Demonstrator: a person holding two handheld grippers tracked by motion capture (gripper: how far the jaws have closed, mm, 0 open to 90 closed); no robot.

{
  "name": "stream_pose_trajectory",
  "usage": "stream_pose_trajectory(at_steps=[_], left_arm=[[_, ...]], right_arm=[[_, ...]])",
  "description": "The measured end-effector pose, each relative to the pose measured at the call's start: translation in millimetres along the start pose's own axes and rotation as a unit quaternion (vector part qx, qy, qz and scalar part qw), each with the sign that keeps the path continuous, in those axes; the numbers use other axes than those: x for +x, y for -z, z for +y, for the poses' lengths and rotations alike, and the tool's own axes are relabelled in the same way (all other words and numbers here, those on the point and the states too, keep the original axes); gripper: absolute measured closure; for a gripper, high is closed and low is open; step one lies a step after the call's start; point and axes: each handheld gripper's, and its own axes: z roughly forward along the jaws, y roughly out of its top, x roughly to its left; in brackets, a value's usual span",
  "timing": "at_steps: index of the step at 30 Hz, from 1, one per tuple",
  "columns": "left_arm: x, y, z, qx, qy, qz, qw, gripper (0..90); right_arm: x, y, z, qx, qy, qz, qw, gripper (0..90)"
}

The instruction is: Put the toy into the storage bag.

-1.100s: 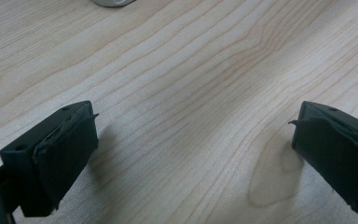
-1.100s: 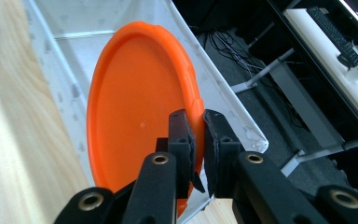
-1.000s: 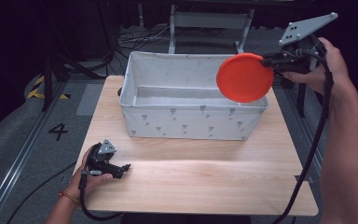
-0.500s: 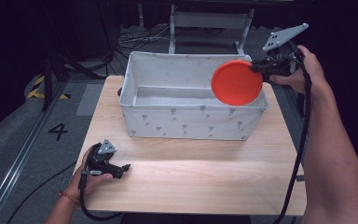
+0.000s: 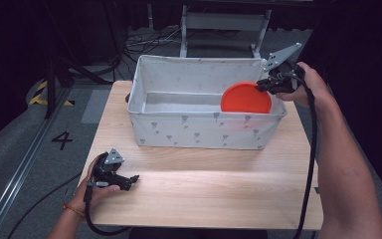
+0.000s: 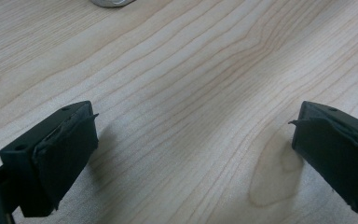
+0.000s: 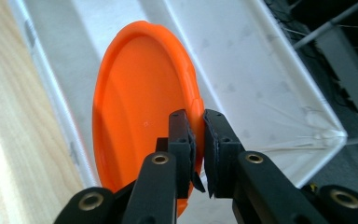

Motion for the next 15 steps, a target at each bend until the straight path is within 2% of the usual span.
stream_pose_trajectory(at_steps=[5,7,9,15], left_arm=[[0.0,0.0,0.0,0.000,0.000,0.000,1.0000,0.5],[0.0,0.0,0.0,0.000,0.000,0.000,1.0000,0.5],[0.1,0.0,0.1,0.000,0.000,0.000,1.0000,0.5],[0.1,0.0,0.1,0.000,0.000,-0.001,1.0000,0.4]], right_arm=[[6.5,-8.0,-1.8,0.012,0.014,0.012,0.9998,82.2],[14.0,-13.6,-0.9,0.028,0.031,0.022,0.9989,82.2],[15.6,-14.6,-0.5,0.031,0.034,0.025,0.9986,82.3],[25.0,-19.3,-0.5,0.058,0.057,0.059,0.9950,82.3]])
